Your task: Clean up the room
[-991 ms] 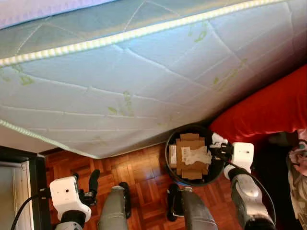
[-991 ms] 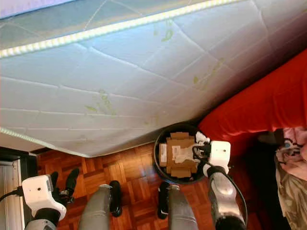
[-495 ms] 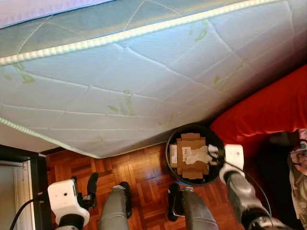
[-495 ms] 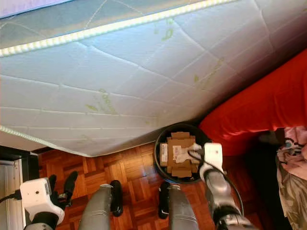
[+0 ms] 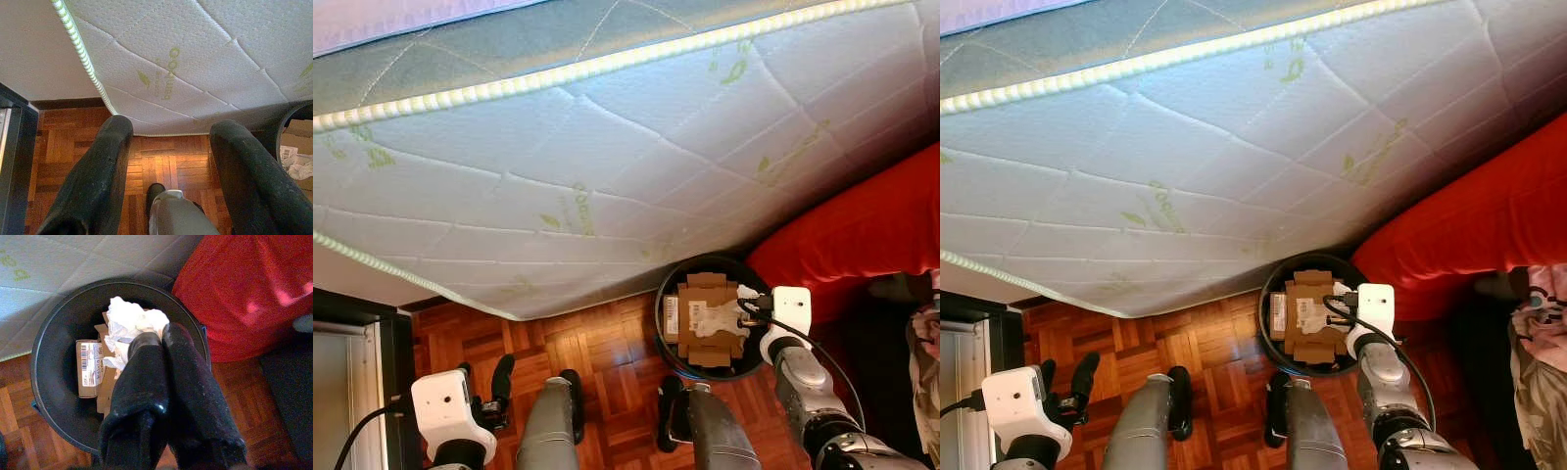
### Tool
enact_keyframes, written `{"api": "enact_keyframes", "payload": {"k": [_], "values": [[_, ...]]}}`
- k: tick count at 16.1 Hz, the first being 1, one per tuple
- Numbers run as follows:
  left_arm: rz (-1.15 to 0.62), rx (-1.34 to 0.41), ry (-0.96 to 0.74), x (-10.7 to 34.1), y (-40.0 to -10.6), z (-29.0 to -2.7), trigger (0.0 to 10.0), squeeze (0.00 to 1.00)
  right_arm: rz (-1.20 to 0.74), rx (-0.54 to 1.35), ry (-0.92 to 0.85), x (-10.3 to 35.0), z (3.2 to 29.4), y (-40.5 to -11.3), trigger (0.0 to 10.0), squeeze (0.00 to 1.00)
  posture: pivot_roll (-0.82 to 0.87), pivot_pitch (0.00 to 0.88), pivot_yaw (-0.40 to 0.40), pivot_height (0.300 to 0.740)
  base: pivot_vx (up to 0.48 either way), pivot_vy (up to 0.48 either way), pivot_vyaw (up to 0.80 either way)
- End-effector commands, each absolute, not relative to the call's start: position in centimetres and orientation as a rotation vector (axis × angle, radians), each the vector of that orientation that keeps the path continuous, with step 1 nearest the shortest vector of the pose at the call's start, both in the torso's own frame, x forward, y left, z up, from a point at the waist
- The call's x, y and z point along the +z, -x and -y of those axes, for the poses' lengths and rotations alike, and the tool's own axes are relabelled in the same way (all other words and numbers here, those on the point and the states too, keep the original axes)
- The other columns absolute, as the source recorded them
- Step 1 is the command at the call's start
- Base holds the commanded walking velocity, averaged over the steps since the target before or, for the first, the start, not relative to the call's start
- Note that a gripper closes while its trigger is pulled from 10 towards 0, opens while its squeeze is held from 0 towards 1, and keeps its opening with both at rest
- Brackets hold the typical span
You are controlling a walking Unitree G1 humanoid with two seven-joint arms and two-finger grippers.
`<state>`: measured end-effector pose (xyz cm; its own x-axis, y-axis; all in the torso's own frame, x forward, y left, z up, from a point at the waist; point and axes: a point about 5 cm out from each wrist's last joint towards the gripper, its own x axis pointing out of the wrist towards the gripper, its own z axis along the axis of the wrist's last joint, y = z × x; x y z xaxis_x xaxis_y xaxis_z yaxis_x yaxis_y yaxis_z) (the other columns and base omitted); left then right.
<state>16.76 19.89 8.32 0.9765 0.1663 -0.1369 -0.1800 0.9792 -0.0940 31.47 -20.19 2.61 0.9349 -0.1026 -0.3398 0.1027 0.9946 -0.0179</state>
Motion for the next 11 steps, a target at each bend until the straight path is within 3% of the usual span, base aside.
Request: {"api": "enact_keyframes", "payload": {"k": [1, 2, 11], "values": [[-0.171, 0.198, 0.103, 7.8, -15.8, -20.2, 10.0, 0.0, -0.415, -0.121, -0.024, 0.9, 20.4, -30.0, 10.0, 0.84, 0.23, 0.528, -0.032, 0.672, 0.0, 0.0, 0.0], [-0.172, 0.198, 0.102, 7.8, -15.8, -20.2, 10.0, 0.0, -0.421, -0.112, -0.03, 0.8, 20.3, -29.9, 10.0, 0.96, 0.23, 0.528, -0.032, 0.672, 0.0, 0.0, 0.0], [-0.177, 0.199, 0.104, 7.6, -15.8, -20.1, 10.0, 0.0, -0.457, -0.043, -0.044, 0.2, 19.3, -29.6, 10.0, 0.96, 0.23, 0.53, -0.038, 0.672, 0.0, 0.0, 0.0]]}}
